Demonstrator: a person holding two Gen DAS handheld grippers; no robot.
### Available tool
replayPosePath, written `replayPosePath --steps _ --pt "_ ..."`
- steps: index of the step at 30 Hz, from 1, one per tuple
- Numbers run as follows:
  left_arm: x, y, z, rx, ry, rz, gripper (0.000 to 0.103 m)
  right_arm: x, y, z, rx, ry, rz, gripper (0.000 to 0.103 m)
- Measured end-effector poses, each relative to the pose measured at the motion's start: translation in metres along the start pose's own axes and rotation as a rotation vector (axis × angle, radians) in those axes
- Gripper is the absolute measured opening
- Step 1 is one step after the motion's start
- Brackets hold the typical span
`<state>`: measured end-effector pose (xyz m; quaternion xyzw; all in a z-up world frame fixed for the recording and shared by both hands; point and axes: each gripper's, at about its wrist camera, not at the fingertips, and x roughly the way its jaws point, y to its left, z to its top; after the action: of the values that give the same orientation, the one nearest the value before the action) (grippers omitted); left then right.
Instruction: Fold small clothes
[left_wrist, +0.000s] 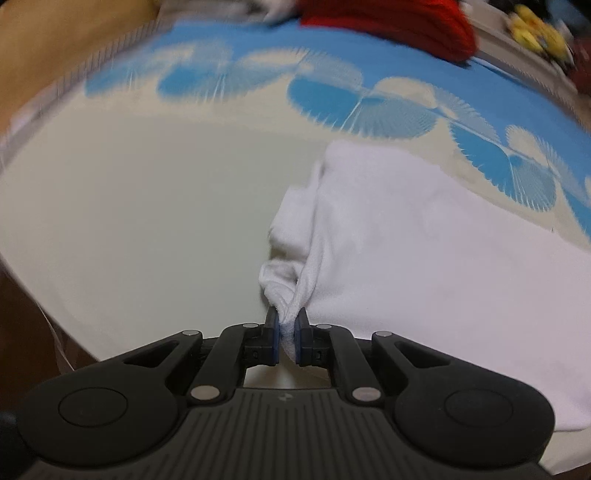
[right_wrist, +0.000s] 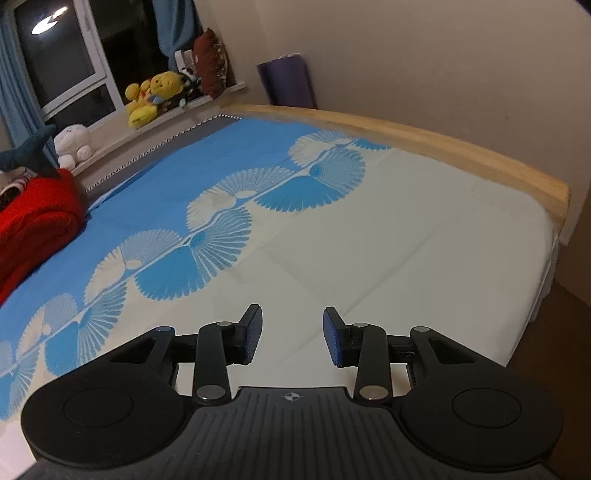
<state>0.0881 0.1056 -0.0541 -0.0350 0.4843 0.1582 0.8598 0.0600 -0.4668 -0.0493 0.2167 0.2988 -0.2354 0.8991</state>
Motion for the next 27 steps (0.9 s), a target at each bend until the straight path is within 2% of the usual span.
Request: replayPosePath --steps 2,4,7,11,13,14,16,18,19,20,22,27 --pt "-0.024 -0.031 0.005 0.095 -0.076 0.022 0.007 0.007 -0.001 0.003 -0.023 0.015 -0.002 0.038" --pt "-0.051 -0.069 0.006 0.185 -0.152 -0.006 0.007 0.012 -0.006 0.007 -0.034 0.042 0.011 0.038" --pt "-0.084 -0.129 0.000 0.260 -0.216 -0.140 0.007 0.022 -0.010 0.008 -0.029 0.087 0.040 0.038" --pt "-0.117 -0.223 -0.041 0.437 -0.272 -0.346 0.007 0.024 -0.014 0.008 -0.042 0.099 0.083 0.038" --pt "-0.116 -0.266 -0.068 0.546 -0.207 -0.463 0.010 0.026 -0.015 0.007 -0.052 0.108 0.120 0.038" --pt "-0.109 -0.287 -0.083 0.610 -0.132 -0.529 0.015 0.027 -0.016 0.006 -0.054 0.115 0.137 0.038" --pt "-0.093 -0.313 -0.104 0.678 0.010 -0.631 0.017 0.031 -0.017 0.003 -0.048 0.149 0.178 0.038" --pt "-0.088 -0.317 -0.110 0.671 0.044 -0.653 0.018 0.035 -0.019 -0.001 -0.023 0.207 0.225 0.038" --pt "-0.088 -0.313 -0.106 0.645 0.040 -0.671 0.024 0.038 -0.018 -0.005 -0.010 0.246 0.252 0.038" --pt "-0.088 -0.303 -0.100 0.607 0.042 -0.696 0.029 0.041 -0.016 -0.009 -0.006 0.279 0.274 0.038" --pt "-0.087 -0.279 -0.090 0.549 0.039 -0.712 0.030 0.043 -0.011 -0.017 0.000 0.339 0.319 0.039" --pt "-0.066 -0.211 -0.043 0.531 -0.017 -0.565 0.030 0.052 0.019 -0.045 -0.016 0.511 0.439 0.043"
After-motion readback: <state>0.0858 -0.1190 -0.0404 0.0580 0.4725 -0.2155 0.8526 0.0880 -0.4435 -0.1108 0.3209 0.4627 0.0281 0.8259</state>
